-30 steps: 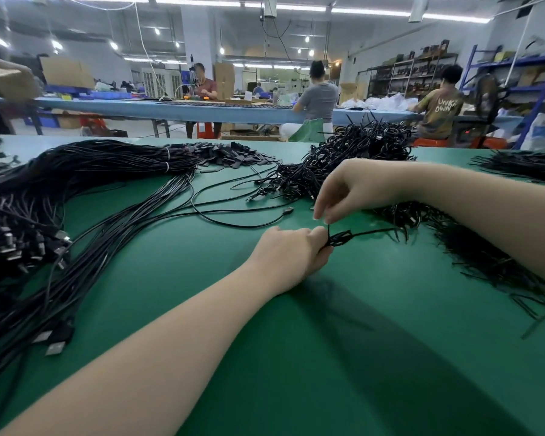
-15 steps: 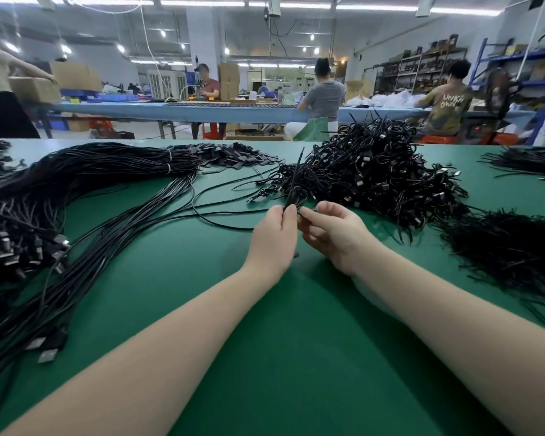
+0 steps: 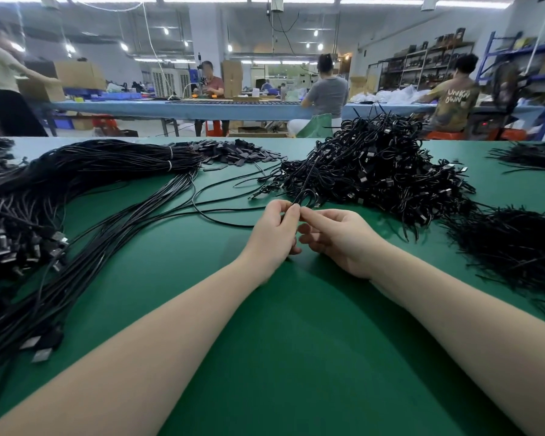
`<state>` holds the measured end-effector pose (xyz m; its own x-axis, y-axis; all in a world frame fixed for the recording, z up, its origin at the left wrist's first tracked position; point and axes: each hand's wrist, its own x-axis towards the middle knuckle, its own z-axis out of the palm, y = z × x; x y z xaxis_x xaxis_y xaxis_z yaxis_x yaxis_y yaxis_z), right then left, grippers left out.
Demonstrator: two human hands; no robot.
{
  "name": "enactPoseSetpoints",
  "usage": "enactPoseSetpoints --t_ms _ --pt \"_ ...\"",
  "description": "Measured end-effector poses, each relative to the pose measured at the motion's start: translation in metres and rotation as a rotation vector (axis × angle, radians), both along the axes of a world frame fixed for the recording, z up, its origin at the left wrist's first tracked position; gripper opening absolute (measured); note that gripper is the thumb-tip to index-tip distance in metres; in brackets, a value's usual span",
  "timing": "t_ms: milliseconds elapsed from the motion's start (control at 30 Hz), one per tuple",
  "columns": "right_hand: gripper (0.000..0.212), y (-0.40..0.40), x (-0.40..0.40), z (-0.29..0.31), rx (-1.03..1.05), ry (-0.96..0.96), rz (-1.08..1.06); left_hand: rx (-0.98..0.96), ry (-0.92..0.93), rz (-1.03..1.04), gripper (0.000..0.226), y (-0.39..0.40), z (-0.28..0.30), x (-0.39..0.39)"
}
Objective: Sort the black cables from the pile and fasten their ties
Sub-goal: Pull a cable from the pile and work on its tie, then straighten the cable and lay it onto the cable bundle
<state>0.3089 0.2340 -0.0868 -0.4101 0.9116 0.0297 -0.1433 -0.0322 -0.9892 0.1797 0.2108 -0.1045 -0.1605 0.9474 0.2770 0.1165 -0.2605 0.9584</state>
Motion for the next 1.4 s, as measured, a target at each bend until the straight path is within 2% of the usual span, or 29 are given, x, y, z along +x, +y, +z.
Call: enactPoseSetpoints --t_ms 100,267,500,600,667,733,833,900,1000,1067,1200,1400 --pt "0.028 -0.002 0.003 0.004 -0.044 0.023 0.04 0.0 -0.012 -0.017 0.011 0.0 0.0 0.0" --pt "0.006 -0.001 0.008 0.006 -0.147 0.08 0.063 0.019 -0.003 -0.041 0.01 -0.003 0.001 0.001" --pt "0.017 0.0 0.01 0.006 -0.168 0.049 0.041 0.062 0.103 0.026 0.01 -0.006 0.001 0.004" --pt "0.01 0.0 0.007 0.006 0.048 -0.091 -0.076 0.063 0.141 0.08 0.009 -0.006 0.002 0.005" --pt "0.01 0.001 0.006 0.004 0.33 -0.322 -0.217 0.036 0.161 0.127 0.011 -0.007 0.004 0.006" --pt "0.009 0.001 0.004 0.002 0.566 -0.496 -0.353 -0.012 0.122 0.137 0.023 -0.008 0.007 0.007" --pt "0.009 -0.003 0.007 0.002 0.738 -0.585 -0.457 -0.073 0.122 0.049 0.04 -0.009 0.01 0.007" --pt "0.009 -0.004 0.009 0.002 0.845 -0.652 -0.49 -0.044 0.092 -0.035 0.044 -0.011 0.009 0.009" --pt "0.008 -0.008 0.007 0.001 0.969 -0.599 -0.545 0.118 0.134 0.086 0.041 -0.013 0.009 0.008" --pt "0.006 -0.008 0.006 0.0 1.026 -0.637 -0.54 0.18 0.095 0.161 0.036 -0.015 0.011 0.008" --pt "0.011 -0.008 0.008 0.002 1.092 -0.659 -0.534 0.178 0.023 0.063 0.035 -0.018 0.012 0.011" --pt "0.01 -0.012 0.007 0.01 1.192 -0.668 -0.448 0.109 -0.006 0.106 0.035 -0.014 0.012 0.005"
